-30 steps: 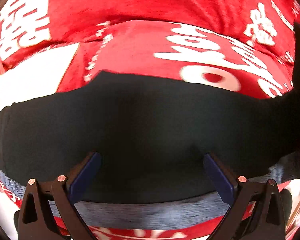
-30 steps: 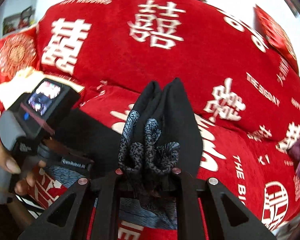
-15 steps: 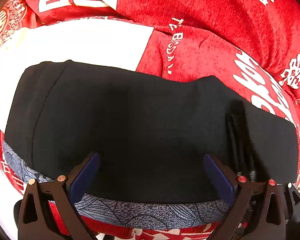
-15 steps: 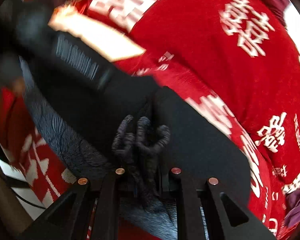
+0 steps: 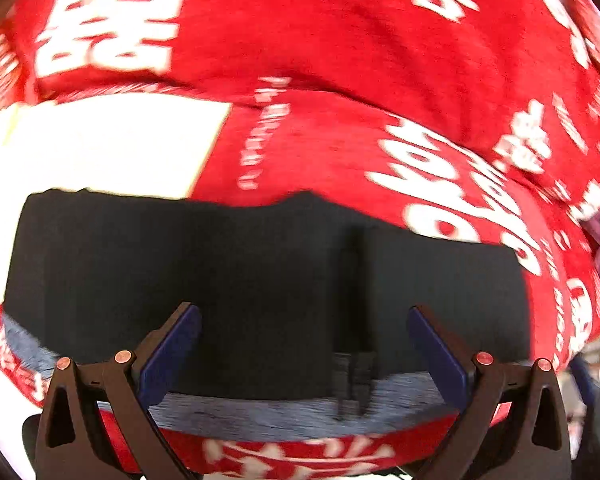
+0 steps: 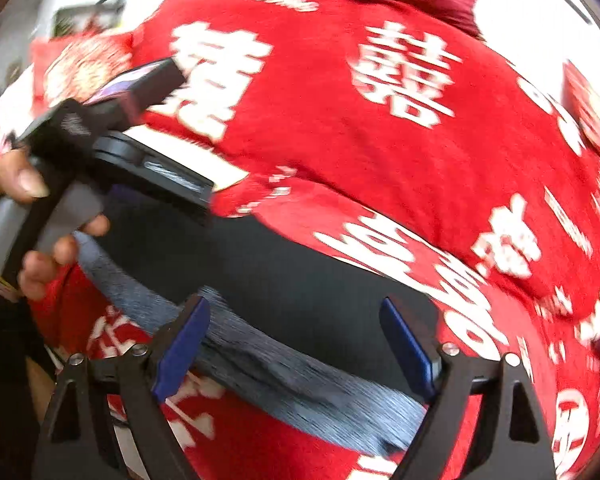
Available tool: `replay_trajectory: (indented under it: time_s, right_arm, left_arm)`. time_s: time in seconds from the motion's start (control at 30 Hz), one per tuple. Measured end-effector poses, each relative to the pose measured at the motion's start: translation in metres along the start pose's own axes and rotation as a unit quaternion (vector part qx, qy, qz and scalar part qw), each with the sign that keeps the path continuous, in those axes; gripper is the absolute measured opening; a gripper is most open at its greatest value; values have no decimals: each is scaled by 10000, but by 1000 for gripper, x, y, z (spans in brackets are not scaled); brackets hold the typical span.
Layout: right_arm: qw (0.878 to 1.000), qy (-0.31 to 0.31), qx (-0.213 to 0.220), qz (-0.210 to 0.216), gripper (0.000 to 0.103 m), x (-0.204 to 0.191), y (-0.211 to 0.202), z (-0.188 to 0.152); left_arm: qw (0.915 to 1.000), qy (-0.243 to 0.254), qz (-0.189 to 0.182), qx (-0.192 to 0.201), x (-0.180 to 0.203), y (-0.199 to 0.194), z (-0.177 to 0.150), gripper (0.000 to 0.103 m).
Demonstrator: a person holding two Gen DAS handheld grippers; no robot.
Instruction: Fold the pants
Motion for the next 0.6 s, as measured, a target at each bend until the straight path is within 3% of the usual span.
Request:
replay_trajectory:
  time_s: [0.1,0.2,0.3,0.37,0.47,0.6]
  right_arm:
    - [9973,547,-457,203,89,29,14,-35]
    - [9834,1316,-1017,722,89,50,36,-69]
    - [9794,1639,-685,958,90,54,28,-87]
    - [9756,1773,-676,1102,90,55,25,-90]
    - [9683,2020,-536,1369,90,65,14,-83]
    - [9585,2453,-4,1454,90,81,-6,-83]
  left_arm:
    - [9985,430,-343,-15,41,-5,-3,103]
    - [9945,730,-732,-153,74,-4,-11,103]
    - [9902,1012,-897,-346,95,9,-22,103]
    - [9909,1023,-600,-637,95,31,-32,103]
    - [9903,1244,-474,-404,99,32,-38,103]
    - [9888,1456,-169,-291,106,32,-45,103]
Point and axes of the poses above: each gripper's, at about its wrist camera, not at the fingertips, and y roughly the way its jaws point, x to its right, z to its top, the point moved 3 cm from there along y, roughly the way its jaws point, and after that the axes turned 10 degrees about z, right-handed, at the moved point
